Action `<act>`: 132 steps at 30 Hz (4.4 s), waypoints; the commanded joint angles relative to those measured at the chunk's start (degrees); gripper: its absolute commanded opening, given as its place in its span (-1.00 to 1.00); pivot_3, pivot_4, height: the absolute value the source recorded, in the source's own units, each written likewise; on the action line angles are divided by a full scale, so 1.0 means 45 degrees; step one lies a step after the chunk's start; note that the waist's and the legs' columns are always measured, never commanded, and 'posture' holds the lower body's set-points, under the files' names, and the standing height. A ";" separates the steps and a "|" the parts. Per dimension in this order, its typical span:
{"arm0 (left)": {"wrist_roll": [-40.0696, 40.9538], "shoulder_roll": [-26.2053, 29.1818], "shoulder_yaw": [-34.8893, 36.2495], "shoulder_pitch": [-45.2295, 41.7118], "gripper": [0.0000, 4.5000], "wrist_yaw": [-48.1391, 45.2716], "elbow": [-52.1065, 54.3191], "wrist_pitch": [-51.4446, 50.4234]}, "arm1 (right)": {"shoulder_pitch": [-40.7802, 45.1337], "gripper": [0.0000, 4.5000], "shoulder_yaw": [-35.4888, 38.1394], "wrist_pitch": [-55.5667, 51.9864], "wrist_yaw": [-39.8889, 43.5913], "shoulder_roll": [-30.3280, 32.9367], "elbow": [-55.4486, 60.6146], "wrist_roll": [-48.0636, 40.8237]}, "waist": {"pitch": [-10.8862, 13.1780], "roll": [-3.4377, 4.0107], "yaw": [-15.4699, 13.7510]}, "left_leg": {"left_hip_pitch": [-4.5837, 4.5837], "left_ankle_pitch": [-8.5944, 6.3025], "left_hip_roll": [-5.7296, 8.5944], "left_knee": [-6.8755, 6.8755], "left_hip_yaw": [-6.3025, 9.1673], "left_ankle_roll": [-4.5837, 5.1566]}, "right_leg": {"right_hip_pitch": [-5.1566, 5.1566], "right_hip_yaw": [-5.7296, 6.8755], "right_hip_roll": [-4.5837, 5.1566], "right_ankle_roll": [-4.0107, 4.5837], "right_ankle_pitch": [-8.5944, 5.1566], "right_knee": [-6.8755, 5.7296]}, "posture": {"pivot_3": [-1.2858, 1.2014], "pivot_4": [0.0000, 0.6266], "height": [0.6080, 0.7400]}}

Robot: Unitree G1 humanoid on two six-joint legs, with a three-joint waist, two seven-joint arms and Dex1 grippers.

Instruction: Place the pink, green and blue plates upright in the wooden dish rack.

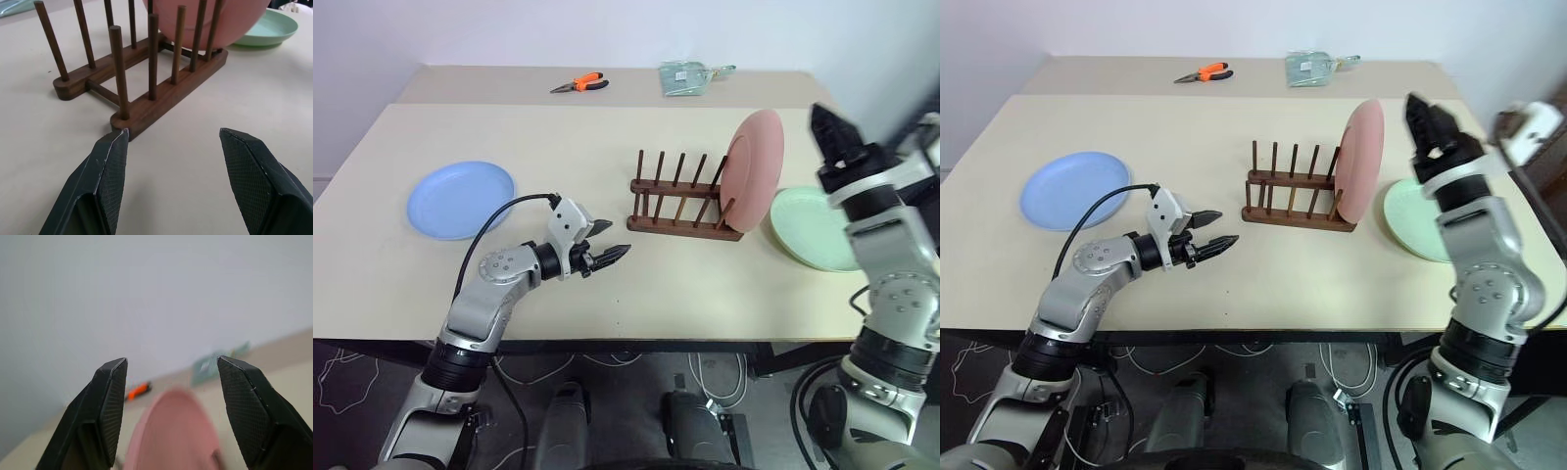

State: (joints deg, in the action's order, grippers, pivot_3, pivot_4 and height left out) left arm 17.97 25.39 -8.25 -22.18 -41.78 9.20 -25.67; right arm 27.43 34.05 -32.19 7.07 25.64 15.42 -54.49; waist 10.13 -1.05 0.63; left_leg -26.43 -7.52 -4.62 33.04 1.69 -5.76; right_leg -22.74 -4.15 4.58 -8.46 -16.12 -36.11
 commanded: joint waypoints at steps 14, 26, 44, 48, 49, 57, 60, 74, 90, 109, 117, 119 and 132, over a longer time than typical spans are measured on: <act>-0.0487 -0.0130 -0.0353 -0.0169 0.35 -0.0498 0.0059 0.0443 | -0.5336 0.98 -0.5895 0.2415 0.3005 0.4775 -0.2138 0.9790 | -0.0029 0.0056 0.0058 | 0.0011 -0.0004 0.0005 0.0020 -0.0014 0.0006 | -0.0004 -0.0024 0.0002 0.0002 -0.0001 0.0007 | 0.03 -0.52 1.00; -0.0644 -0.0074 -0.0271 0.0010 0.35 -0.0447 0.0102 0.0574 | -0.4610 -0.98 -0.5385 0.3172 0.2642 0.4149 -0.3277 1.0908 | -0.0029 0.0056 0.0008 | 0.0008 -0.0004 0.0011 0.0020 -0.0012 0.0006 | 0.0004 -0.0023 0.0003 -0.0003 -0.0002 0.0009 | 0.03 -0.52 1.00; -0.1086 0.0010 0.0533 -0.0367 0.35 -0.0109 -0.1454 0.1974 | 0.2242 -0.98 -0.2035 -0.0401 0.1147 0.1433 0.3065 -0.1817 | -0.0012 0.0098 0.0008 | 0.0008 -0.0005 0.0006 0.0011 -0.0001 0.0009 | 0.0015 -0.0017 -0.0002 -0.0010 -0.0005 -0.0003 | 0.03 -0.52 1.00; -0.1059 0.0077 0.0705 -0.0270 0.35 -0.0110 -0.1490 0.2046 | 0.2528 -0.98 -0.2843 -0.0564 -0.1321 -0.0331 0.3623 -0.5160 | -0.0012 0.0099 0.0045 | 0.0010 -0.0005 0.0001 0.0013 -0.0002 0.0010 | 0.0011 -0.0017 -0.0002 -0.0007 -0.0003 -0.0013 | 0.03 -0.52 1.00; -0.1084 0.0064 0.0688 -0.0249 0.35 -0.0095 -0.1472 0.2055 | 0.2369 -0.98 -0.3464 -0.0619 -0.1868 -0.0912 0.3647 -0.4982 | -0.0012 0.0100 0.0034 | 0.0009 -0.0005 0.0002 0.0012 -0.0002 0.0010 | 0.0010 -0.0017 -0.0002 -0.0006 -0.0003 -0.0012 | 0.03 -0.52 1.00; -0.1219 -0.0023 0.0539 -0.0133 0.35 -0.0033 -0.1279 0.2037 | 0.1586 -0.98 -0.5290 -0.0483 -0.3266 -0.2490 0.2516 -0.2665 | -0.0016 0.0105 -0.0017 | -0.0009 -0.0003 0.0005 0.0017 -0.0004 0.0012 | -0.0006 -0.0018 -0.0003 -0.0007 -0.0003 -0.0017 | 0.03 -0.52 1.00; -0.1237 -0.0027 0.0542 -0.0121 0.35 -0.0018 -0.1271 0.2045 | 0.1543 -0.98 -0.5332 -0.0610 -0.3261 -0.2605 0.2326 -0.2627 | -0.0016 0.0105 0.0028 | -0.0005 -0.0004 0.0002 0.0008 -0.0004 0.0012 | -0.0012 -0.0017 -0.0005 -0.0009 -0.0002 -0.0019 | 0.03 -0.52 1.00; -0.1297 -0.0060 0.0497 -0.0050 0.35 -0.0014 -0.1126 0.1990 | 0.1158 0.10 -0.5417 -0.0720 -0.2435 -0.2428 0.0800 -0.0966 | -0.0016 0.0106 0.0048 | -0.0003 -0.0004 -0.0002 0.0007 -0.0006 0.0012 | -0.0015 -0.0018 -0.0010 -0.0007 -0.0003 -0.0021 | 0.03 -0.52 1.00; -0.0849 -0.0547 0.1614 -0.0390 1.00 0.0908 -0.1584 0.1433 | 0.2212 0.97 -0.6965 0.0676 0.0916 0.0707 0.2039 0.4726 | -0.0014 0.0108 0.0053 | -0.0004 -0.0005 -0.0003 0.0005 -0.0009 0.0010 | -0.0025 -0.0019 -0.0009 -0.0005 -0.0004 -0.0013 | 0.03 -0.52 1.00; -0.1235 -0.0989 0.9192 -0.3025 1.00 1.2922 -0.5101 -0.0709 | 0.1563 0.97 -1.0308 0.2673 0.4984 0.1332 0.1714 0.9331 | 0.0003 0.0032 -0.0216 | -0.0005 0.0004 0.0002 0.0002 0.0003 -0.0010 | -0.0010 0.0013 -0.0009 -0.0060 0.0020 -0.0011 | 0.03 -0.52 1.00; 0.2248 -0.2157 1.1595 -0.3686 0.17 1.3357 -0.5353 -0.3104 | 0.1291 1.00 -1.0197 0.2750 0.5154 0.0888 0.1705 0.9960 | -0.0003 0.0014 -0.0289 | 0.0004 0.0006 0.0002 0.0002 0.0005 -0.0017 | -0.0003 0.0015 -0.0009 -0.0056 0.0021 -0.0014 | 0.03 -0.52 1.00; 0.2453 -0.2178 1.1691 -0.3812 -0.26 1.3539 -0.5404 -0.3128 | 0.1247 1.00 -1.0155 0.2742 0.5160 0.0849 0.1729 1.0082 | -0.0006 0.0008 -0.0279 | 0.0002 0.0006 0.0004 0.0004 0.0005 -0.0018 | -0.0002 0.0016 -0.0009 -0.0056 0.0022 -0.0010 | 0.03 -0.52 1.00; 0.1652 -0.0833 0.5355 -0.5078 -0.97 0.8283 -0.0970 -0.2520 | 0.1521 1.00 -1.1222 0.3318 0.5758 0.0983 0.1906 1.1846 | 0.0013 -0.0029 -0.0257 | -0.0008 0.0009 0.0003 -0.0010 0.0006 -0.0030 | -0.0010 0.0024 -0.0009 -0.0055 0.0022 -0.0001 | 0.03 -0.52 1.00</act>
State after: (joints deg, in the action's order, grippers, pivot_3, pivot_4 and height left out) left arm 25.28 20.64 19.06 -43.90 -1.48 0.18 -35.99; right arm 32.77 -15.91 -19.37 32.98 30.44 22.23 -3.09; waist 10.19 -1.18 -0.53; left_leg -26.45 -7.48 -4.60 32.98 1.71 -5.89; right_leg -22.78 -4.05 4.54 -8.71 -16.03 -36.12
